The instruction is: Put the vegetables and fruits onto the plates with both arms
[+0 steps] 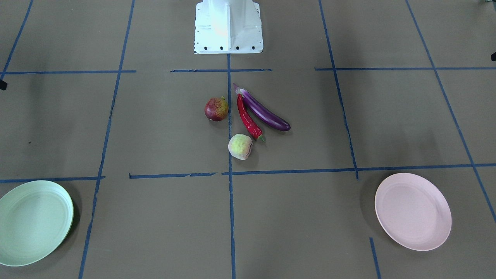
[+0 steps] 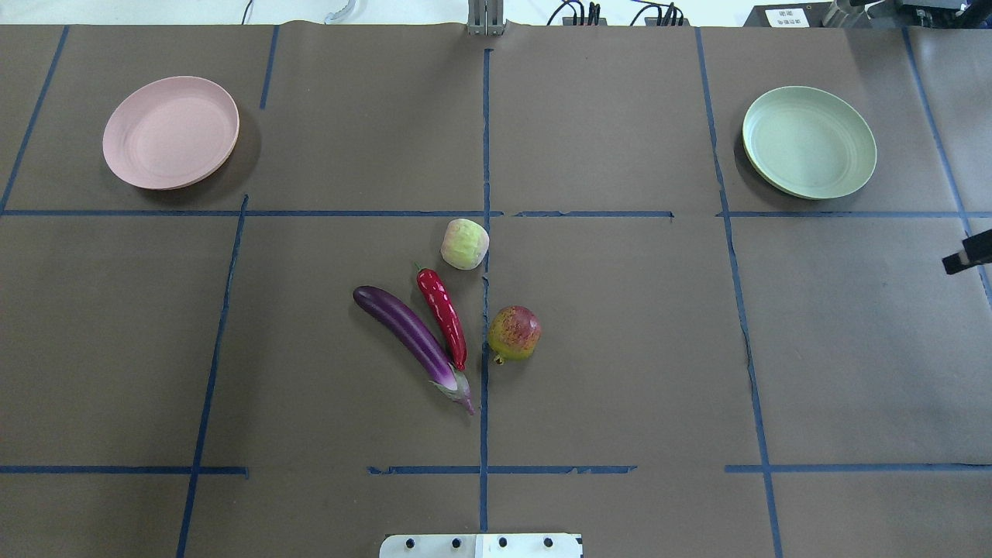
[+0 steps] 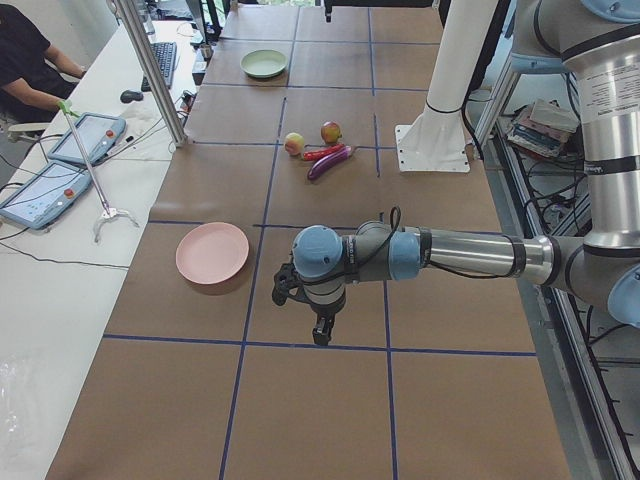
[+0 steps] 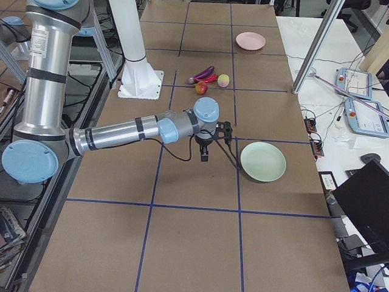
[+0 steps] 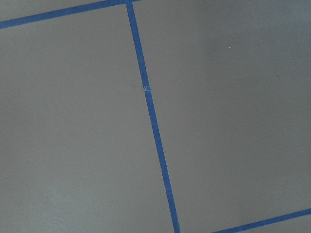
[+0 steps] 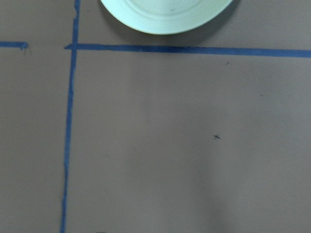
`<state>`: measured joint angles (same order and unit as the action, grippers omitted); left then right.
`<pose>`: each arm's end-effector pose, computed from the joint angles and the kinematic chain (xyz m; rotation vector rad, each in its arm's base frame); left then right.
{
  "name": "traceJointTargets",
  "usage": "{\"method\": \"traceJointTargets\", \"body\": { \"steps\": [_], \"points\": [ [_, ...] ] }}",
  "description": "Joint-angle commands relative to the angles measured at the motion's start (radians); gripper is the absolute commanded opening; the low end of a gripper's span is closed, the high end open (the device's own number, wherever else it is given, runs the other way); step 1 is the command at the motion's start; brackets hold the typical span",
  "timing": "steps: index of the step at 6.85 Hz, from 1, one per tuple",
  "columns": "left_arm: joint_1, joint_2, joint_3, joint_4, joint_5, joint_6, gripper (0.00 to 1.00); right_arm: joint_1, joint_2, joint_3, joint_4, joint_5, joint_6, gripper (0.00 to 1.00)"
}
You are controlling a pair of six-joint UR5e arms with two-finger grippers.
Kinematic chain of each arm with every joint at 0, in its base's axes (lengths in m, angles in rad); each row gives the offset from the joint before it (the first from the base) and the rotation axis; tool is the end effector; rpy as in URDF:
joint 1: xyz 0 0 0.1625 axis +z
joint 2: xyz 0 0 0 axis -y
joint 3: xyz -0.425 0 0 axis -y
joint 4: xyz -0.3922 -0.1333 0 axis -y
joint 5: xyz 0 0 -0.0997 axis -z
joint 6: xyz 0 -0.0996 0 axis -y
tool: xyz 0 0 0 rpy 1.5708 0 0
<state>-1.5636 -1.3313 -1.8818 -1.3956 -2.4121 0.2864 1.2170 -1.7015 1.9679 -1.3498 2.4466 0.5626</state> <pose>-0.0563 -0.3831 0.6237 0.0205 0.8479 0.2322 -0.0995 -0.4333 0.4903 0.0290 -0.9690 -0.0212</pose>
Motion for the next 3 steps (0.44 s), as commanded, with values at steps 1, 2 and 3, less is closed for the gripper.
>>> {"method": "traceJointTargets", "body": {
  "steps": [1, 2, 3],
  "points": [
    [0.0, 0.0, 0.0, 0.0, -0.002, 0.0, 1.0, -0.208, 0.194, 0.003, 0.048, -0.102, 0.437, 1.0],
    [0.0, -0.002, 0.0, -0.002, -0.002, -0.001, 1.0, -0.349, 0.297, 0.002, 0.043, -0.195, 0.629, 1.0],
    [0.0, -0.002, -0.002, -0.002, -0.004, -0.001, 1.0, -0.488, 0.392, -0.009, 0.038, -0.31, 0.81, 1.0]
  ]
}}
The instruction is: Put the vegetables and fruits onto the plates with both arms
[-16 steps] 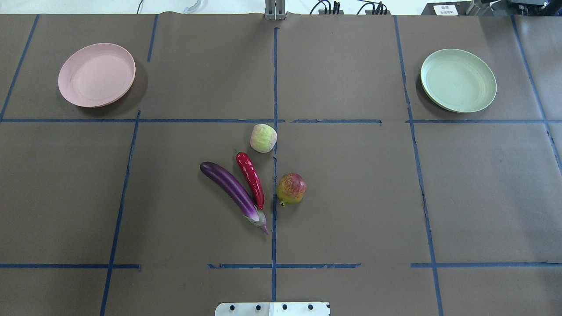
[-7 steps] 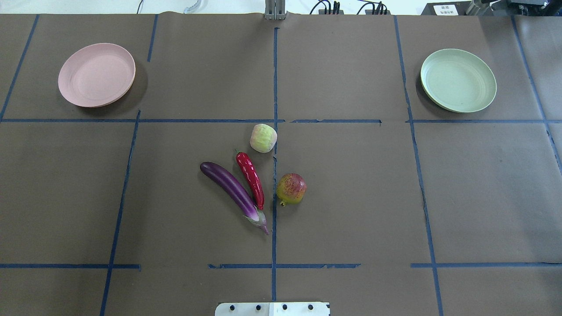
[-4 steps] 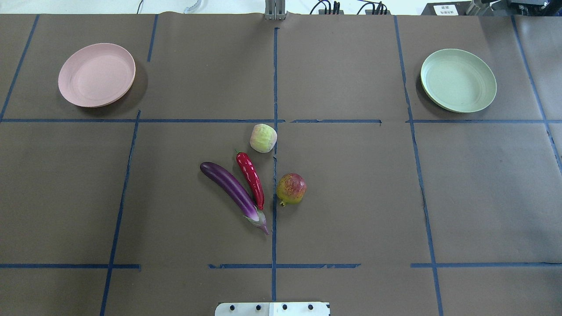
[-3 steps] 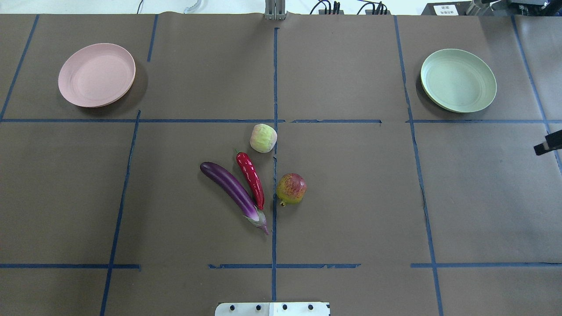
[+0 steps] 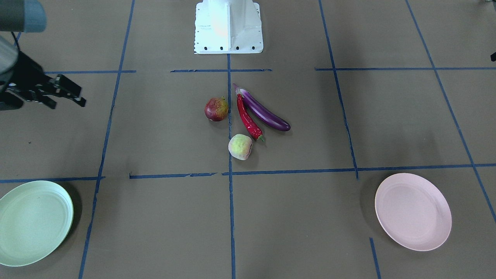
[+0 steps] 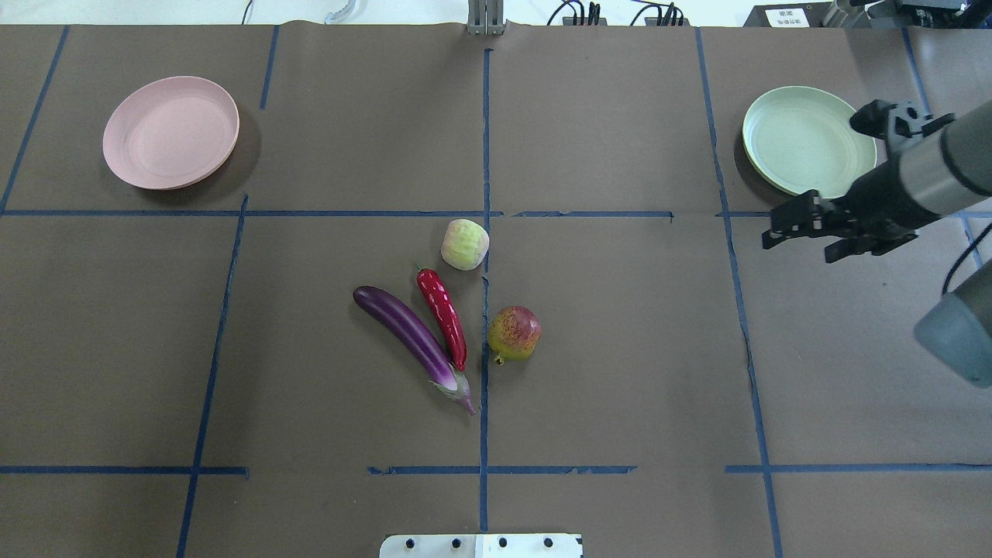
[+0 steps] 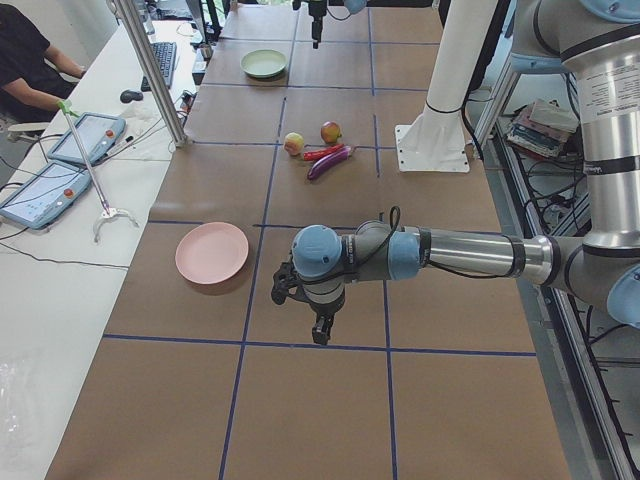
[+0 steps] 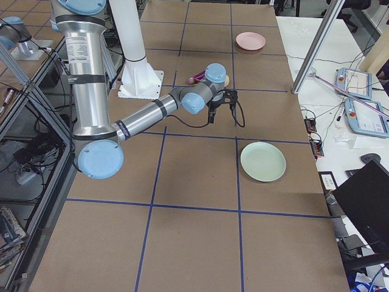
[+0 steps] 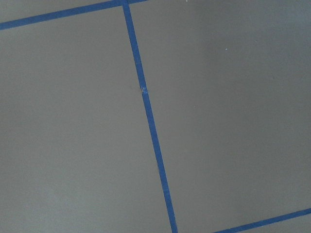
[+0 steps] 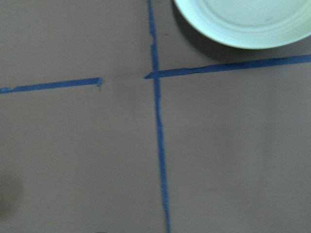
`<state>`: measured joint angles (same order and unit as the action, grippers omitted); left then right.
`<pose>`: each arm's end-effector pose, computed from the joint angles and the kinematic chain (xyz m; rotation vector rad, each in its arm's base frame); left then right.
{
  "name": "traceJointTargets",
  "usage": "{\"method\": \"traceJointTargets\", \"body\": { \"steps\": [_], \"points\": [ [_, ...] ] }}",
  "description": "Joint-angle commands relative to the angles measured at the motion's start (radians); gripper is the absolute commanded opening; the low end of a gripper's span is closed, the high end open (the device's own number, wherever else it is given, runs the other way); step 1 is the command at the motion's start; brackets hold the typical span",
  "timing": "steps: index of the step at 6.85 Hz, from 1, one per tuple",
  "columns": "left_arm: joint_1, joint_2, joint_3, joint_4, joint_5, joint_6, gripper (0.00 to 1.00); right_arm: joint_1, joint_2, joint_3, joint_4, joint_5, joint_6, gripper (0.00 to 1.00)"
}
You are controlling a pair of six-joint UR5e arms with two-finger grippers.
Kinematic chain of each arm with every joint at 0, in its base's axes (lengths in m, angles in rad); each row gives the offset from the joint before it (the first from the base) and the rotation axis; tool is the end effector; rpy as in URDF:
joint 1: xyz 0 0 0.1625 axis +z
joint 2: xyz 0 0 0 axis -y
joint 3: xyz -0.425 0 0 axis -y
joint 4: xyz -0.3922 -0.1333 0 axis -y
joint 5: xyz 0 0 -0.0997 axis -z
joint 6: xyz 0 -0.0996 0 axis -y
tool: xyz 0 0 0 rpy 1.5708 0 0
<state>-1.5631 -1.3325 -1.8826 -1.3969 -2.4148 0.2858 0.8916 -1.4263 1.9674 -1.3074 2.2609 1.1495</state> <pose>-0.0559 -0.3838 0.6225 0.0235 0.8502 0.2333 -0.2734 -0.4499 0.3625 -0.0454 -1.0066 0.1525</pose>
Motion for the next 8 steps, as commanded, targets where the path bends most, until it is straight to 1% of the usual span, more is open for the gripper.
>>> {"method": "traceJointTargets", "body": {
  "steps": [1, 2, 3, 4, 5, 7, 8],
  "points": [
    [0.003, -0.002, -0.001, -0.001, -0.012, 0.0, 1.0, -0.245, 0.238, -0.018, -0.115, -0.221, 0.302, 1.0],
    [0.006, -0.002, -0.001, -0.001, -0.021, 0.0, 1.0, -0.304, 0.371, -0.043, -0.276, -0.292, 0.32, 1.0],
    [0.006, -0.002, -0.001, -0.001, -0.021, -0.002, 1.0, -0.339, 0.447, -0.124, -0.297, -0.335, 0.382, 1.0],
    [0.006, -0.002, -0.001, -0.001, -0.021, -0.002, 1.0, -0.349, 0.498, -0.195, -0.297, -0.357, 0.432, 1.0],
    [0.006, -0.002, -0.001, -0.001, -0.021, -0.002, 1.0, -0.364, 0.52, -0.247, -0.302, -0.359, 0.432, 1.0],
    [0.006, -0.002, -0.001, -0.001, -0.021, 0.0, 1.0, -0.398, 0.526, -0.278, -0.308, -0.36, 0.435, 1.0],
    [0.006, -0.002, -0.003, -0.001, -0.021, 0.0, 1.0, -0.407, 0.558, -0.316, -0.308, -0.36, 0.443, 1.0]
  ]
}}
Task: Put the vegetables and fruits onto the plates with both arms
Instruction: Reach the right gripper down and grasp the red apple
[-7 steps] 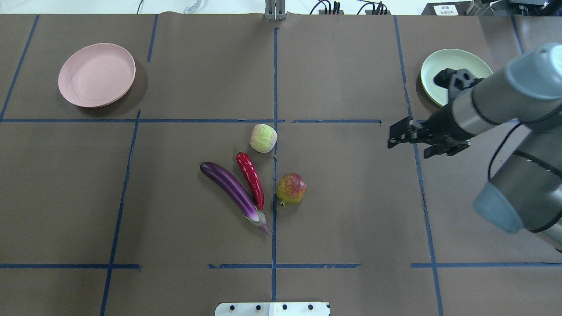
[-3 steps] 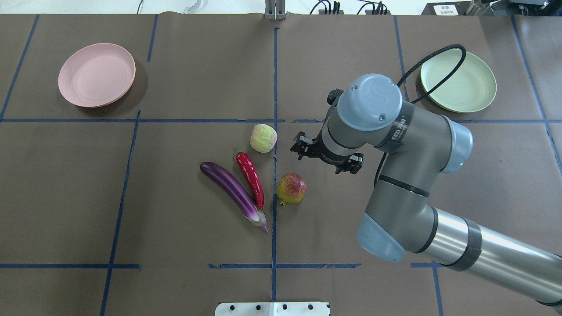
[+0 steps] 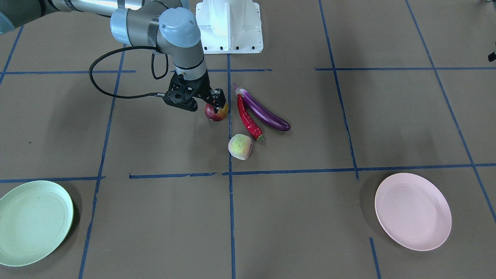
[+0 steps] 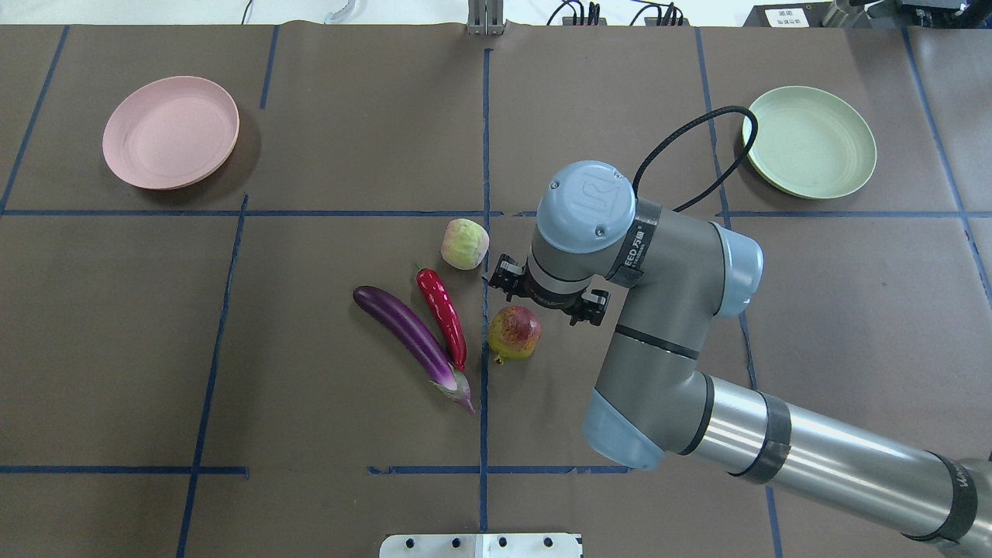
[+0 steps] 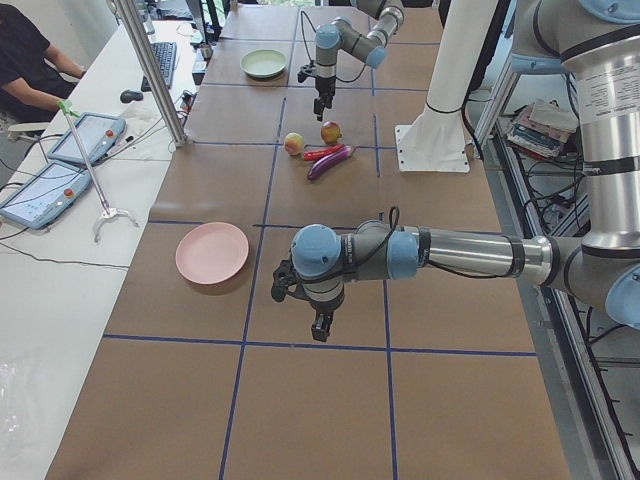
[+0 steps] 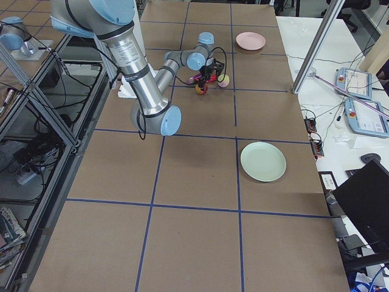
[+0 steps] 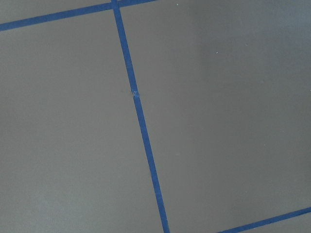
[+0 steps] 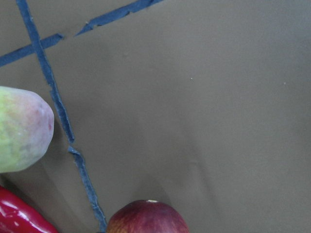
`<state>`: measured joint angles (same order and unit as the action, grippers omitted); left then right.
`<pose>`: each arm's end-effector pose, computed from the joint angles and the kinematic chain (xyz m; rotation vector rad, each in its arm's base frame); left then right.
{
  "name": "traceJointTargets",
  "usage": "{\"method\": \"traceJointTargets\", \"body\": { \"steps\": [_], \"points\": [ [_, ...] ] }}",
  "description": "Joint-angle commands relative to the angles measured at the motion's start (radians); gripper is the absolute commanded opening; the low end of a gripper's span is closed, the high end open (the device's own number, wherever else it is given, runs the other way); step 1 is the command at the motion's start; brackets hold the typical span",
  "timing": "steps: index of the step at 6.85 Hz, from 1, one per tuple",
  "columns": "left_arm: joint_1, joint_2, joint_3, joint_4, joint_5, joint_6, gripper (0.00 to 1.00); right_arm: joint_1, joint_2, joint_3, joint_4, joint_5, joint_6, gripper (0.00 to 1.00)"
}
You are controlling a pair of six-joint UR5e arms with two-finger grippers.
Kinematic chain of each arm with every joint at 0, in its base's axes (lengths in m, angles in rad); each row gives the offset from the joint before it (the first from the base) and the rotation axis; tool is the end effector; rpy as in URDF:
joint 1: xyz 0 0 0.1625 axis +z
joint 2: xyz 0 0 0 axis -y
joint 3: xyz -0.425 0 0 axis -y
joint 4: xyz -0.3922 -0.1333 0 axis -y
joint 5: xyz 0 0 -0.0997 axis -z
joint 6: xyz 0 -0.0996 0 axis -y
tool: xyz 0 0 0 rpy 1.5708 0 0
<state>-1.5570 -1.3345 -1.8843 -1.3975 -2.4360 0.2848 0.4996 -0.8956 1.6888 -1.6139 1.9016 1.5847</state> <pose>-0.0522 -0.3853 0.6193 0.0277 0.8709 0.2380 -0.5467 -0.4134 0.2157 -0.1278 -0.8012 0.3612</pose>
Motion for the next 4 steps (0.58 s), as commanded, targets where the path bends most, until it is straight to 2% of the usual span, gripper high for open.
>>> {"method": "traceJointTargets", "body": {
  "steps": [1, 4],
  "points": [
    [0.0, -0.002, -0.003, -0.002, -0.002, -0.006, 1.0, -0.016, 0.055, -0.075, 0.0, -0.003, 0.024, 1.0],
    [0.092, -0.003, -0.003, -0.196, -0.02, -0.29, 1.0, -0.053, 0.057, -0.095, 0.005, -0.024, 0.026, 1.0]
  ]
}}
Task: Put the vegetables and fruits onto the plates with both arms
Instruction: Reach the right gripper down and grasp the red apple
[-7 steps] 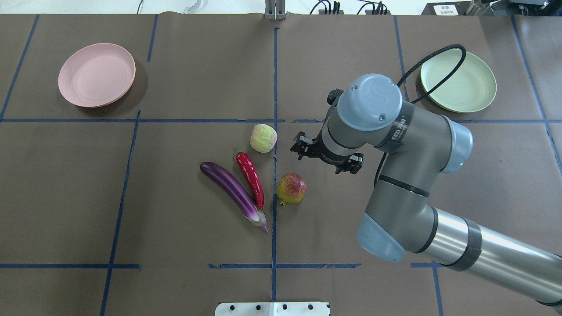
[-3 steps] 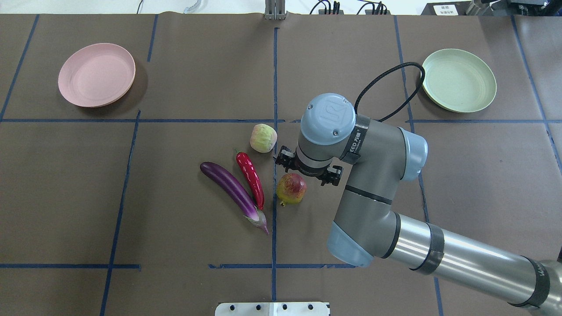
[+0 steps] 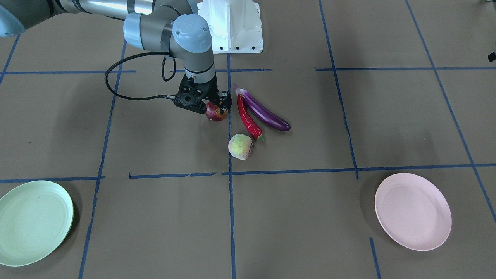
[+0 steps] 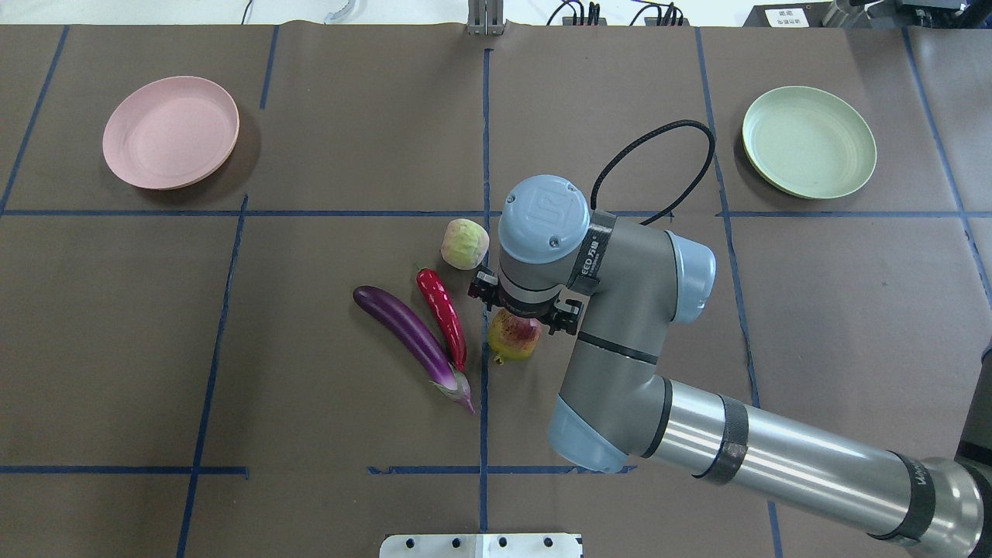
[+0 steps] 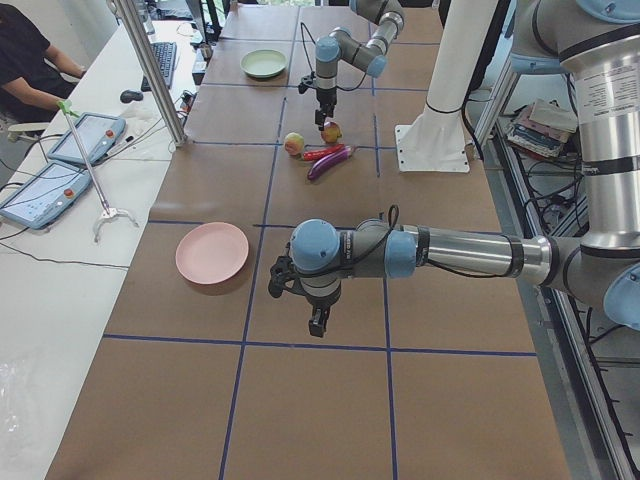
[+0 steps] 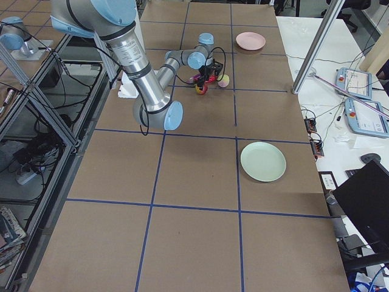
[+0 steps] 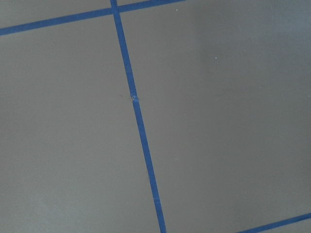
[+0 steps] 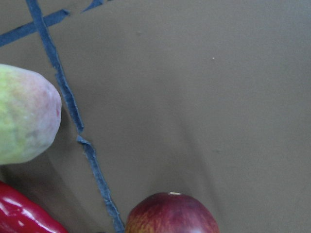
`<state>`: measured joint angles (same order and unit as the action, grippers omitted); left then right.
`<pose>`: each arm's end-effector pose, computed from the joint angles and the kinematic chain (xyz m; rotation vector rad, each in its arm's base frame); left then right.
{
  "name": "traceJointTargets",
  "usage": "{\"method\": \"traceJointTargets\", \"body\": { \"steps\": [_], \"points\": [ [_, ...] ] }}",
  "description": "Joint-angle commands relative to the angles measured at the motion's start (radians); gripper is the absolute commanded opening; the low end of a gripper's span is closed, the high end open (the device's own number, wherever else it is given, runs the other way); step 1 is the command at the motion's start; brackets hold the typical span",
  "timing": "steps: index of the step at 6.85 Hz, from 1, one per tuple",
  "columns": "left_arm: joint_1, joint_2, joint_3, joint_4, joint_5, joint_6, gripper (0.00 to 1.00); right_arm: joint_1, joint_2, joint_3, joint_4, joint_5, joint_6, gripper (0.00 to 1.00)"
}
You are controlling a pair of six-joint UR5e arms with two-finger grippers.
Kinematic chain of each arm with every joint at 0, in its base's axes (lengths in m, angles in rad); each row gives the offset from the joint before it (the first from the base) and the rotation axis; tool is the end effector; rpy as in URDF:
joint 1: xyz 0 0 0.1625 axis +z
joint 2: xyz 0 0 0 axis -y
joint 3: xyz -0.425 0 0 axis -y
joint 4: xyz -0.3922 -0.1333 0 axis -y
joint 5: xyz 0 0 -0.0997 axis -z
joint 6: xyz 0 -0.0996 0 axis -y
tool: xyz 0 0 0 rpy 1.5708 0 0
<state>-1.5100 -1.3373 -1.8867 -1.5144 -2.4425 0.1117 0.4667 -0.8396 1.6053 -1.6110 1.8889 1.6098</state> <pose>-0.0330 -0.3966 0.6052 0.0466 0.8719 0.1727 -0.5827 -0.4079 0.2117 -0.1452 -0.7715 0.3643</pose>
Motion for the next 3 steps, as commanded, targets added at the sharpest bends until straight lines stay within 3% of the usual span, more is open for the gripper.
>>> {"method": "traceJointTargets", "body": {
  "steps": [1, 2, 3],
  "points": [
    [0.092, 0.0, 0.0, -0.154, -0.019, -0.21, 1.0, -0.037, -0.004, -0.03, 0.003, -0.014, 0.001, 1.0],
    [0.144, 0.0, 0.0, -0.232, -0.021, -0.322, 1.0, -0.037, -0.001, -0.038, 0.003, -0.013, -0.001, 0.94],
    [0.19, 0.0, 0.0, -0.335, -0.021, -0.451, 1.0, -0.037, 0.0, -0.036, 0.005, -0.013, 0.001, 0.61]
  ]
}}
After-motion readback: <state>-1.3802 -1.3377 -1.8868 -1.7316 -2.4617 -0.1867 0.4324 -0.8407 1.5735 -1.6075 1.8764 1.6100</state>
